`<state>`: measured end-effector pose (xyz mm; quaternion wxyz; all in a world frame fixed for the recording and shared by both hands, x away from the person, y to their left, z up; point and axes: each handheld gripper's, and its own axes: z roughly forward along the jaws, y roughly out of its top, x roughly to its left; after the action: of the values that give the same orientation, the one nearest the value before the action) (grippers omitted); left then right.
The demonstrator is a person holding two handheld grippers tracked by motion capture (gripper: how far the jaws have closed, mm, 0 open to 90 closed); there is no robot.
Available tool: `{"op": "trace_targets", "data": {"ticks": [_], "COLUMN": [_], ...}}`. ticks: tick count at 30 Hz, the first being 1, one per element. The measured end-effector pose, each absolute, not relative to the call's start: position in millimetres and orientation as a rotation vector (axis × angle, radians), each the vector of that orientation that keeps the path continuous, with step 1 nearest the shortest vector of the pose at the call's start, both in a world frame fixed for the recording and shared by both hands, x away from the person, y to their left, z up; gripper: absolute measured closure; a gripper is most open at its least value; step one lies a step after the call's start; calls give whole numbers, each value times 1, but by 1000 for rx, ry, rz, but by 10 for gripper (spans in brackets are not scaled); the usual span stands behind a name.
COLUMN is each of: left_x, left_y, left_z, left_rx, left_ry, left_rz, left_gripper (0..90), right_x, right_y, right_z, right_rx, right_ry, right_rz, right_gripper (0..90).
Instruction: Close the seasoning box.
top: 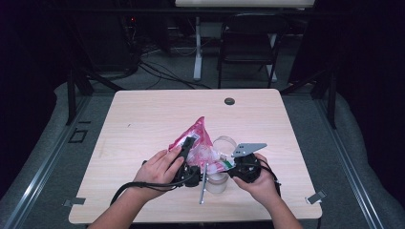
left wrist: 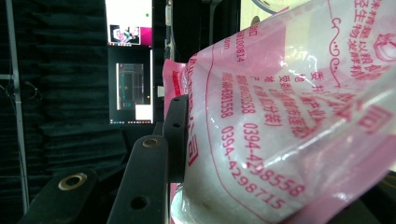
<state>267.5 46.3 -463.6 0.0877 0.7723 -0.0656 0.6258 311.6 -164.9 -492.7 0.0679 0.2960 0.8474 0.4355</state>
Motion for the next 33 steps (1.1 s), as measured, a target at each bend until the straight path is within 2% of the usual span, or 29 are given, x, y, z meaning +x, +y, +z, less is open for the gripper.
{"op": "trace_targets", "data": {"ticks": [33], "left_x": [270], "left_y": [53], "left_z": [-466], "left_rx": [2328], "left_ry": [-155], "left_rz": [1850], "left_gripper": [689], "right_x": [308], "right_y": [-165], "right_z": [-487], "right_rx": [876], "right_ry": [2525], "right_rz": [1330], "right_gripper": [900]}}
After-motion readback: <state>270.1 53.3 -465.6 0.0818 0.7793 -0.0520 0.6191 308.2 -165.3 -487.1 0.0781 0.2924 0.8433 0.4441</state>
